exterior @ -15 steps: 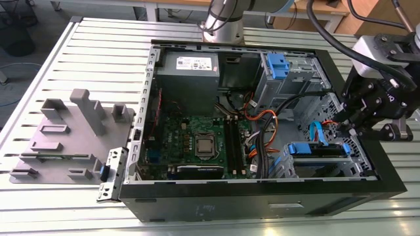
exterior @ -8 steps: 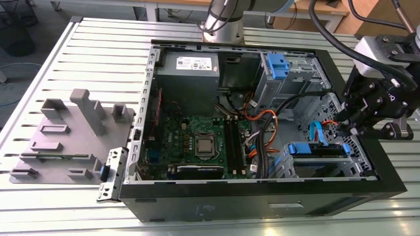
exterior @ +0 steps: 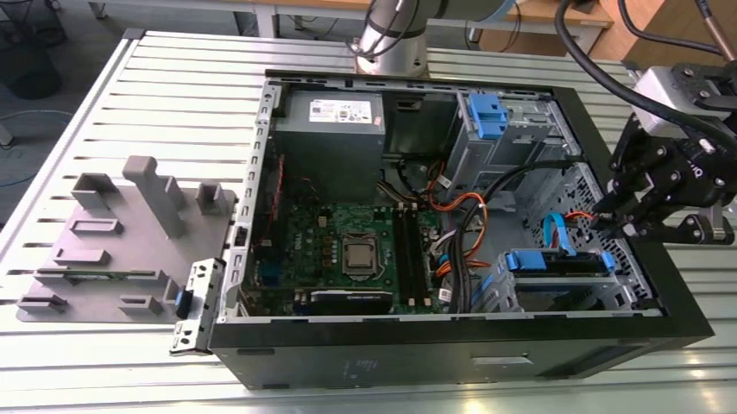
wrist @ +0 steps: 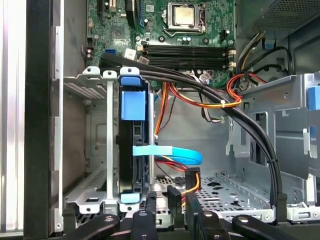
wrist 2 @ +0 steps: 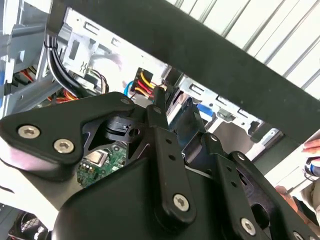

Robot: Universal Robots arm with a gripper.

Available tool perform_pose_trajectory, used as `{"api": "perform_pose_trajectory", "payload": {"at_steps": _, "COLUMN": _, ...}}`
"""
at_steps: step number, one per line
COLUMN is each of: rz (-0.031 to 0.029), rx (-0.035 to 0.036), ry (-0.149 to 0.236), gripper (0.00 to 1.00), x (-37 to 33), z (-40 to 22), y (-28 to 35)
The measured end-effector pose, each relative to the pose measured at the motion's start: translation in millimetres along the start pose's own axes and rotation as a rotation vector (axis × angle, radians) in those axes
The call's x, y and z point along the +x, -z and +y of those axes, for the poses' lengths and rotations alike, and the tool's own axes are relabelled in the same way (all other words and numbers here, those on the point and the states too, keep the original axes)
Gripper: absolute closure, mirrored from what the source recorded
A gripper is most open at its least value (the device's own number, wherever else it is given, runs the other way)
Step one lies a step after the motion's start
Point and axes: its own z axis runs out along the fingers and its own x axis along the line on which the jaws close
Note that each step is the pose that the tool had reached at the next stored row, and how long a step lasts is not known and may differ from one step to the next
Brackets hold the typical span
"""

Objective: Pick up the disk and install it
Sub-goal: 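Insert the second disk wire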

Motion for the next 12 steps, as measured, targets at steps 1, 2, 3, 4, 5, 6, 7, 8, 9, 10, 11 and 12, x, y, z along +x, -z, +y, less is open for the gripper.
{"api": "perform_pose_trajectory", "payload": {"at_steps": 1, "rz": 0.0006, "rx": -0.0005, "ry": 0.0, "gripper": 0.63, "x": -0.3, "z": -0.9, "y": -0.6}}
{"api": "perform_pose_trajectory", "payload": {"at_steps": 2, "rz": 0.002, "rx": -0.0009, "ry": 0.0, "gripper": 0.63, "x": -0.7, "z": -1.8, "y": -1.4}}
{"api": "perform_pose_trajectory", "payload": {"at_steps": 3, "rz": 0.0034, "rx": -0.0015, "ry": 0.0, "gripper": 0.63, "x": -1.0, "z": -2.4, "y": -2.3}}
{"api": "perform_pose_trajectory", "payload": {"at_steps": 4, "rz": 0.0048, "rx": -0.0022, "ry": 0.0, "gripper": 0.63, "x": -1.2, "z": -2.8, "y": -3.3}}
{"api": "perform_pose_trajectory", "payload": {"at_steps": 5, "rz": 0.0072, "rx": -0.0031, "ry": 0.0, "gripper": 0.63, "x": -1.3, "z": -2.8, "y": -4.1}}
{"api": "perform_pose_trajectory", "payload": {"at_steps": 6, "rz": 0.0086, "rx": -0.0038, "ry": 0.0, "gripper": 0.63, "x": -1.5, "z": -2.8, "y": -4.5}}
{"api": "perform_pose_trajectory", "payload": {"at_steps": 7, "rz": 0.0086, "rx": -0.0039, "ry": 0.0, "gripper": 0.63, "x": -1.5, "z": -2.8, "y": -4.5}}
{"api": "perform_pose_trajectory", "payload": {"at_steps": 8, "rz": 0.0088, "rx": -0.004, "ry": 0.0, "gripper": 0.63, "x": -1.5, "z": -2.9, "y": -4.5}}
{"api": "perform_pose_trajectory", "payload": {"at_steps": 9, "rz": 0.009, "rx": -0.0041, "ry": 0.0, "gripper": 0.63, "x": -1.5, "z": -2.9, "y": -4.4}}
{"api": "perform_pose_trajectory", "payload": {"at_steps": 10, "rz": 0.0091, "rx": -0.0042, "ry": 0.0, "gripper": 0.63, "x": -1.5, "z": -2.9, "y": -4.4}}
{"api": "perform_pose_trajectory", "payload": {"at_steps": 11, "rz": 0.009, "rx": -0.0042, "ry": 0.0, "gripper": 0.63, "x": -1.6, "z": -2.9, "y": -4.4}}
{"api": "perform_pose_trajectory", "payload": {"at_steps": 12, "rz": 0.009, "rx": -0.0043, "ry": 0.0, "gripper": 0.63, "x": -1.5, "z": -2.9, "y": -4.4}}
